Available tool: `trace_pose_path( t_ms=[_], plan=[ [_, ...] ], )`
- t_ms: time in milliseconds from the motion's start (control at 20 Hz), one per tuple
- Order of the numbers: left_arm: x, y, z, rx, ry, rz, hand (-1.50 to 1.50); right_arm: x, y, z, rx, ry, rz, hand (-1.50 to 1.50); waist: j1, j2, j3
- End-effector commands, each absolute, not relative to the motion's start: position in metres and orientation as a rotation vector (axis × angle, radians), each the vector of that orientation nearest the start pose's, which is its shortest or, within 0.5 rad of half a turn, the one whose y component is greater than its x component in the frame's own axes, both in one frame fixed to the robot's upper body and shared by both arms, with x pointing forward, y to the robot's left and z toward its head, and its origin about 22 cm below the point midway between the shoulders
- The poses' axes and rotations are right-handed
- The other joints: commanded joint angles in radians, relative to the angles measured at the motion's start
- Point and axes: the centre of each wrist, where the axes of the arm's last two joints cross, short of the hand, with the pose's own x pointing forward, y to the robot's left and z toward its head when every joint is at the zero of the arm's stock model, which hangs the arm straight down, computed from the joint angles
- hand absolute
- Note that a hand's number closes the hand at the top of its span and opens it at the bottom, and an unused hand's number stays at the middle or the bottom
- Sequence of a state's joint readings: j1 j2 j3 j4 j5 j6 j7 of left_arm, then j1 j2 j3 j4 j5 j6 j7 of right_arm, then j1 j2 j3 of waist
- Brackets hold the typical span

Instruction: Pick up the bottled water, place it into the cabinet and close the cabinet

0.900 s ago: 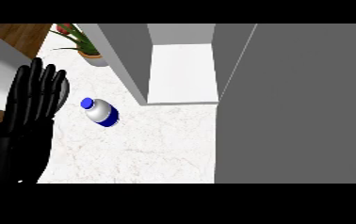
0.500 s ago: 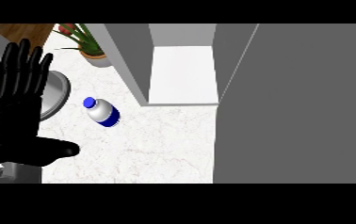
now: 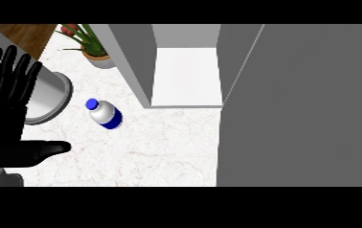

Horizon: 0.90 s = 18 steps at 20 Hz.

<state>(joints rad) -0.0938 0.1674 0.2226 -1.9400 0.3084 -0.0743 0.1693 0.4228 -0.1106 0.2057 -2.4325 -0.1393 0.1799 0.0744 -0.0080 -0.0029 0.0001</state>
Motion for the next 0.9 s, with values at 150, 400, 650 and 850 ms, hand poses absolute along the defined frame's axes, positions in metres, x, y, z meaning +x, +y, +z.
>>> trace_pose_path(
  t_ms=[150, 400, 650, 850],
  plan=[
    [0.239, 0.312, 0.116, 0.06, -1.796, 0.055, -1.5, 0.078, -0.211, 0.155, 0.296, -1.935, 0.2, -1.5, -0.008, 0.0, -0.001],
    [0.239, 0.313, 0.09, 0.059, -1.731, 0.072, -1.5, 0.064, -0.22, 0.155, 0.301, -1.949, 0.209, -1.5, -0.011, 0.0, 0.0],
    [0.257, 0.334, 0.058, 0.048, -1.665, 0.107, -1.5, 0.061, -0.212, 0.158, 0.304, -1.968, 0.193, -1.5, -0.02, 0.003, -0.002],
    [0.26, 0.331, 0.025, 0.03, -1.594, 0.091, -1.5, 0.058, -0.217, 0.15, 0.293, -1.953, 0.229, -1.5, -0.02, 0.002, -0.001]
  ],
)
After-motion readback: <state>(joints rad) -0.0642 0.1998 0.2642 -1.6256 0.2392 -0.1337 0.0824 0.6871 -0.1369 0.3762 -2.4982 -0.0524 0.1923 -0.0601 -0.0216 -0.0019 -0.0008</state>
